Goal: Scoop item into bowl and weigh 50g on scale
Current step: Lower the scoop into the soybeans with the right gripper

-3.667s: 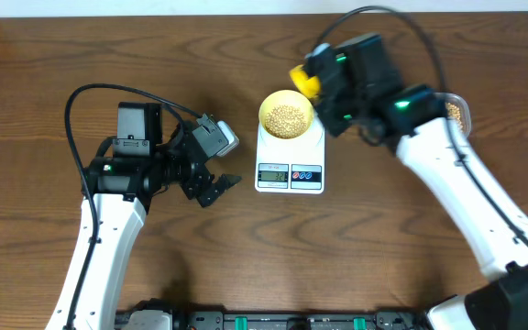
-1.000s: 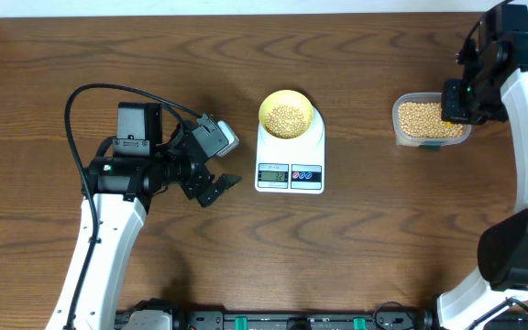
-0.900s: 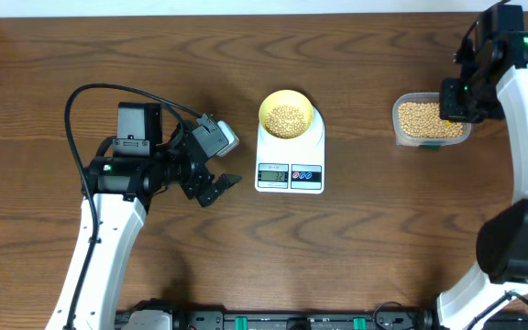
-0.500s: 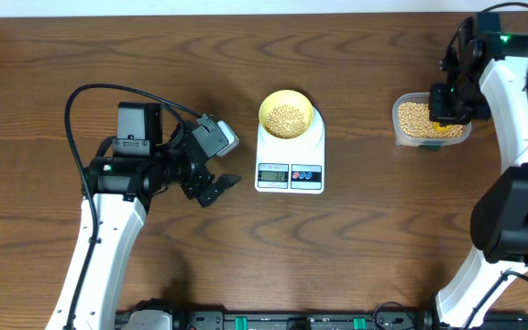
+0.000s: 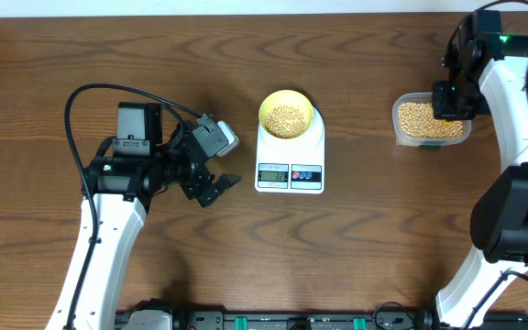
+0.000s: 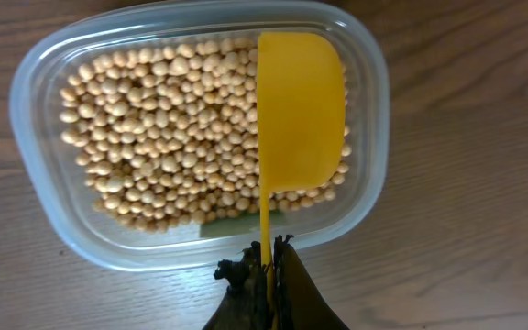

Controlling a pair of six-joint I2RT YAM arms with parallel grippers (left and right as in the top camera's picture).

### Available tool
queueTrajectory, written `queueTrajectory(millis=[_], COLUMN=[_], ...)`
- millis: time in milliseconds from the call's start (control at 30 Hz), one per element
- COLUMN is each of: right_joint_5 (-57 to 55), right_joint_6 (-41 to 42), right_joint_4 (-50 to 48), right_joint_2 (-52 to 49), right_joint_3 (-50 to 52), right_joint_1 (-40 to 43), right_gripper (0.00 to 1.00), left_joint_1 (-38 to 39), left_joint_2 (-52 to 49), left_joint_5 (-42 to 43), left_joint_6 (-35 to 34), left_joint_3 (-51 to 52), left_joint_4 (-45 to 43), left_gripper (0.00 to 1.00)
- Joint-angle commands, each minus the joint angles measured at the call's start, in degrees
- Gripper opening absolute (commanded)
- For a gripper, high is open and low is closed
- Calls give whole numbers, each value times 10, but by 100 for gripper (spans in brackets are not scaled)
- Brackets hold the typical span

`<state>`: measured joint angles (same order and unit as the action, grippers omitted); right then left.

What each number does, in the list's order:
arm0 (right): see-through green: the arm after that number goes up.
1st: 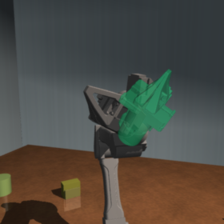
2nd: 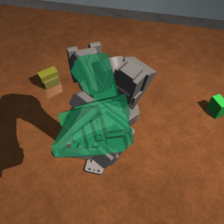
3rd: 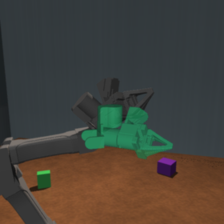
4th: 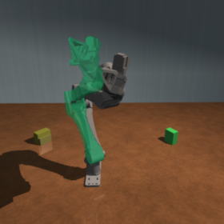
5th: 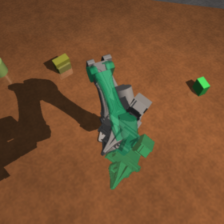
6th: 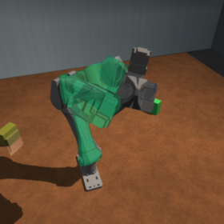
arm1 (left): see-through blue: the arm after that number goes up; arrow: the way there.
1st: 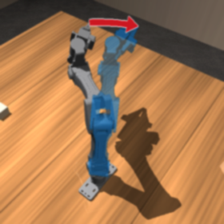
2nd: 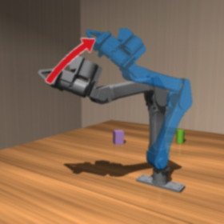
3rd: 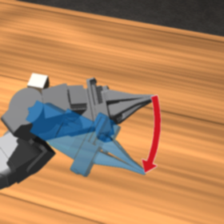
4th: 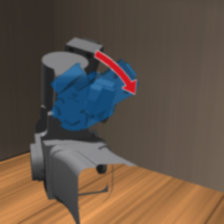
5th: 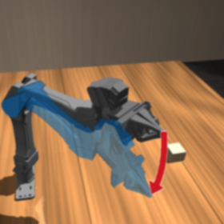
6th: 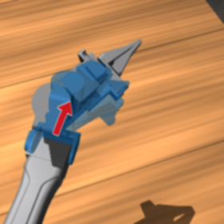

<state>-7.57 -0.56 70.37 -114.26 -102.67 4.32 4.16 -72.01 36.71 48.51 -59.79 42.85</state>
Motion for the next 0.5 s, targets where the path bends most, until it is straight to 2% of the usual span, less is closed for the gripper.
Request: queueTrajectory(millis=[0,467], right_joint_5=[-28,-7], right_joint_6=[-14,-14], right_joint_4=[4,26], right_joint_2=[-4,-32], right_joint_3=[-12,-33], right_joint_1=[-1,7], right_gripper=[1,1], left_joint_1=[-3,-3], left_joint_2=[-4,-4], left_joint_5=[-3,-3], left_joint_6=[9,9], left_joint_3=[0,0], left_joint_4=[0,-1], left_gripper=[98,97])
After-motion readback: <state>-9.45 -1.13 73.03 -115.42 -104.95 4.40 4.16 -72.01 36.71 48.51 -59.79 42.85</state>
